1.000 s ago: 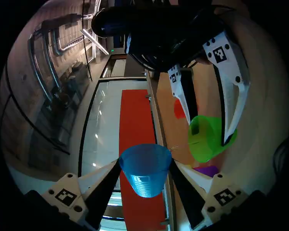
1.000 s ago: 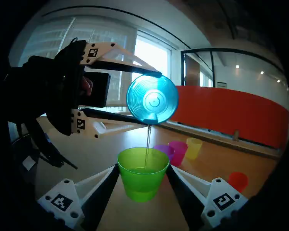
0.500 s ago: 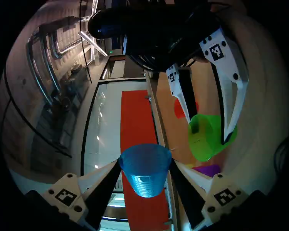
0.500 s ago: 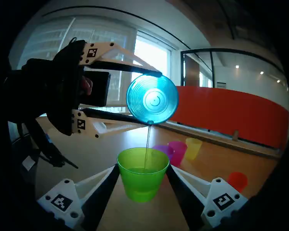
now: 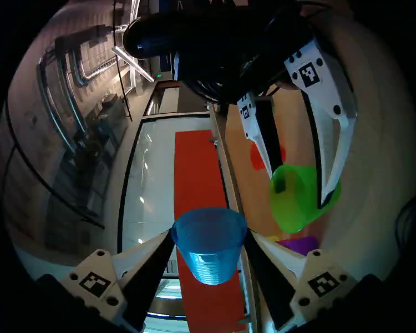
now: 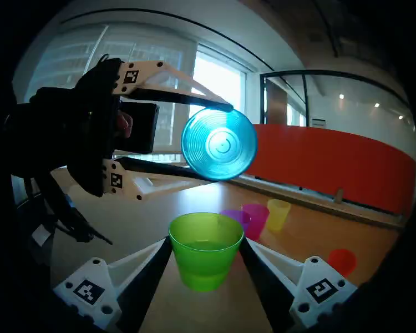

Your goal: Pour water

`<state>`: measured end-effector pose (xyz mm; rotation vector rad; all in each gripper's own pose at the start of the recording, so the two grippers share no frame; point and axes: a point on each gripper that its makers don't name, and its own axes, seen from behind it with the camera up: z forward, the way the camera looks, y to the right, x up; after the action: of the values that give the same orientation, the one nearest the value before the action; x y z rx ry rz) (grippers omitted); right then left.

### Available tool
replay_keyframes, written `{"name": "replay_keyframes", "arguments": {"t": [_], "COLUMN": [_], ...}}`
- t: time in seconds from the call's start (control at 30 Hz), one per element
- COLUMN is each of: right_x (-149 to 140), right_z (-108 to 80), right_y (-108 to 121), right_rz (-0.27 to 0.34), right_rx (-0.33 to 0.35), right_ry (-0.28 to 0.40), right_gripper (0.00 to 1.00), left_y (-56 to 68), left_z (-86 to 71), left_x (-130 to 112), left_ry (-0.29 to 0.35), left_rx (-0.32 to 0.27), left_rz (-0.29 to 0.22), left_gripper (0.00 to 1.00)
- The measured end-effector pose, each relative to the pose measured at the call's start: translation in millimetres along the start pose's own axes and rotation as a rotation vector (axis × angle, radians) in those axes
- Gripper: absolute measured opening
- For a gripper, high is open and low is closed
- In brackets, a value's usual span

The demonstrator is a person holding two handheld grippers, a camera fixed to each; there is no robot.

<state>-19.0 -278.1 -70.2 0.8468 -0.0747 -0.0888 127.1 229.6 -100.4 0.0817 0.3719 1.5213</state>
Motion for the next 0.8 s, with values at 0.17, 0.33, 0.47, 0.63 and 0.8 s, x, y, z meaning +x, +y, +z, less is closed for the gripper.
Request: {"name": "replay_keyframes", "arguments": {"t": [0.17, 0.33, 0.47, 0.63, 0.8], "right_x": [-0.4, -1.0, -0.7, 0.3, 2.5], "right_z": [-0.6, -1.0, -1.2, -1.0, -0.8], "right_y": [-0.1, 0.6, 0.9, 1.1, 1.6], "right_rz": [-0.002, 0.0, 0.0, -0.001, -0.002], "right_rx": [-0.001, -0.003, -0.005, -0.008, -0.011], "right_ry": [-0.002, -0.003, -0.003, -0.004, -0.002], "right_gripper": [0.91, 0.91, 0.91, 0.91, 0.91], "left_y": [-1.9, -3.0, -1.4, 5.0, 14.2], "left_z": [0.1, 1.1, 1.3, 1.7, 1.3], "left_x": [-2.6, -8.9, -17.3, -31.0, -41.9], "left_ry": [-0.002, -0.016, -0.034, -0.06, -0.082], "left_rx": [0.001, 0.003, 0.005, -0.001, -0.021], "left_rz": [-0.011, -0.071, -0.173, -0.345, -0.504], "left_gripper": [0.87, 0.87, 0.87, 0.87, 0.87]}}
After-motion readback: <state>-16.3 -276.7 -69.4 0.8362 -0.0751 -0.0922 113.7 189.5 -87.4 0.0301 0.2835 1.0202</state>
